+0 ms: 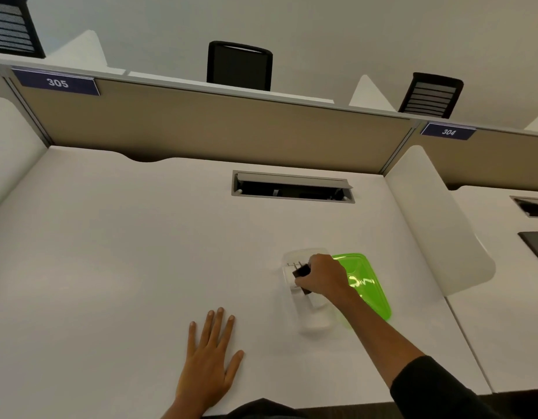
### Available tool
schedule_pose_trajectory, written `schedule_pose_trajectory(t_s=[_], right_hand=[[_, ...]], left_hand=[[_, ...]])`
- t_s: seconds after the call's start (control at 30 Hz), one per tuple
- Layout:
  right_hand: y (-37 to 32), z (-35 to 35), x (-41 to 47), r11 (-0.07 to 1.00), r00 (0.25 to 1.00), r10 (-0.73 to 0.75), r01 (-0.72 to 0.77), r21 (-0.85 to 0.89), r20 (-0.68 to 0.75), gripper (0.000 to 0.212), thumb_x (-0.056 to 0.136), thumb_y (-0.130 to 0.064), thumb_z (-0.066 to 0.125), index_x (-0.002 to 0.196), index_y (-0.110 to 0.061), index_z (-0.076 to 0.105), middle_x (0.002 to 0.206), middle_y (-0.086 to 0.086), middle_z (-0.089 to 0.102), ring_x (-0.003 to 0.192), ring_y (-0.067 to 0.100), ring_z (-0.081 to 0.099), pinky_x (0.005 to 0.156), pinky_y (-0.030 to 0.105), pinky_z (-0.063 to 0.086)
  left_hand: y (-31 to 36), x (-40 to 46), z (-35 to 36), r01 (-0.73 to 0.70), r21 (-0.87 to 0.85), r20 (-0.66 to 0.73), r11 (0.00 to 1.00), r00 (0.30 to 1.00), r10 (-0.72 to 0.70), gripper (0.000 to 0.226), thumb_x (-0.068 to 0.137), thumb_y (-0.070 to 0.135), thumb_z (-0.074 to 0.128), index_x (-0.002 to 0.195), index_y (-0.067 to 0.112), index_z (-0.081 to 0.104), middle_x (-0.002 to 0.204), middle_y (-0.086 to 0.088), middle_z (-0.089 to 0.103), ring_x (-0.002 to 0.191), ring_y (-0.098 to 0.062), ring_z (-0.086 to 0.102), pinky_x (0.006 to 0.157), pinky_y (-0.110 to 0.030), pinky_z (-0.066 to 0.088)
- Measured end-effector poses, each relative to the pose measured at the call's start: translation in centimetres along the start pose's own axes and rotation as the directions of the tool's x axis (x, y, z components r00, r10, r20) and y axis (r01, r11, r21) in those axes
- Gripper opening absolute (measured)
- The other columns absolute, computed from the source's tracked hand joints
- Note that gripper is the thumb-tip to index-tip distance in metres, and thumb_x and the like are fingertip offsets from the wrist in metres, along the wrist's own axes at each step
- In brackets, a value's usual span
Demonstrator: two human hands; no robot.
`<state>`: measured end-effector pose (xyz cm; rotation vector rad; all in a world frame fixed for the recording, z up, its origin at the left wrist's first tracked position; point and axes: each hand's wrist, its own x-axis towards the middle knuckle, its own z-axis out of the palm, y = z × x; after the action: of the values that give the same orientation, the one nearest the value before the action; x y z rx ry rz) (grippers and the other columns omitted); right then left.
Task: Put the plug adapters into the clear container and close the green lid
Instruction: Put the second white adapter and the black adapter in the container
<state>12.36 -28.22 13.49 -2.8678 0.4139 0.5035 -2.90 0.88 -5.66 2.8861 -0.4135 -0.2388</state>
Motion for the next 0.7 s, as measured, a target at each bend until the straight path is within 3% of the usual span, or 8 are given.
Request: schedule_pose_trajectory(t_s=[0.23,0.43,0.7], right_hand=[[1.1,2.3,-1.5,0.997,0.989,0.078,-0.078,-0.008,0.128,0.044,0.065,-0.041,0.082,0.09,-0.014,0.058,0.085,0.0,0.064,0.083,0.026,0.069,0.065,0.028,0.048],[0.9,3.9,-2.0,0.997,0.988,0.071,-0.076,0.028,0.138,0.056,0.069,-0.039,0.084,0.113,-0.008,0.069,0.11,0.005,0.074,0.103,0.029,0.074,0.081,0.033,0.059],[0.6,4.0,-2.0,0.997,0.986,0.07,-0.071,0.0,0.153,0.053,0.072,-0.034,0.083,0.115,-0.007,0.069,0.112,0.008,0.075,0.105,0.031,0.075,0.084,0.035,0.06]], left_hand=[[0.0,-0.1,-0.1,-0.002,0.013,0.002,1.0,1.0,0.002,0.085,0.105,0.07,0.031,0.174,0.027,0.008,0.185,-0.005,-0.001,0.171,-0.029,0.005,0.133,-0.065,0.008],[0.0,0.0,-0.2,-0.001,0.021,0.002,1.0,1.0,0.0,0.086,0.105,0.07,0.033,0.174,0.026,0.008,0.185,-0.006,-0.001,0.171,-0.03,0.003,0.133,-0.066,0.009],[0.0,0.0,-0.2,0.012,0.037,0.014,0.999,1.0,-0.012,0.086,0.105,0.071,0.03,0.174,0.027,0.005,0.185,-0.005,-0.005,0.171,-0.029,-0.002,0.133,-0.065,0.007]])
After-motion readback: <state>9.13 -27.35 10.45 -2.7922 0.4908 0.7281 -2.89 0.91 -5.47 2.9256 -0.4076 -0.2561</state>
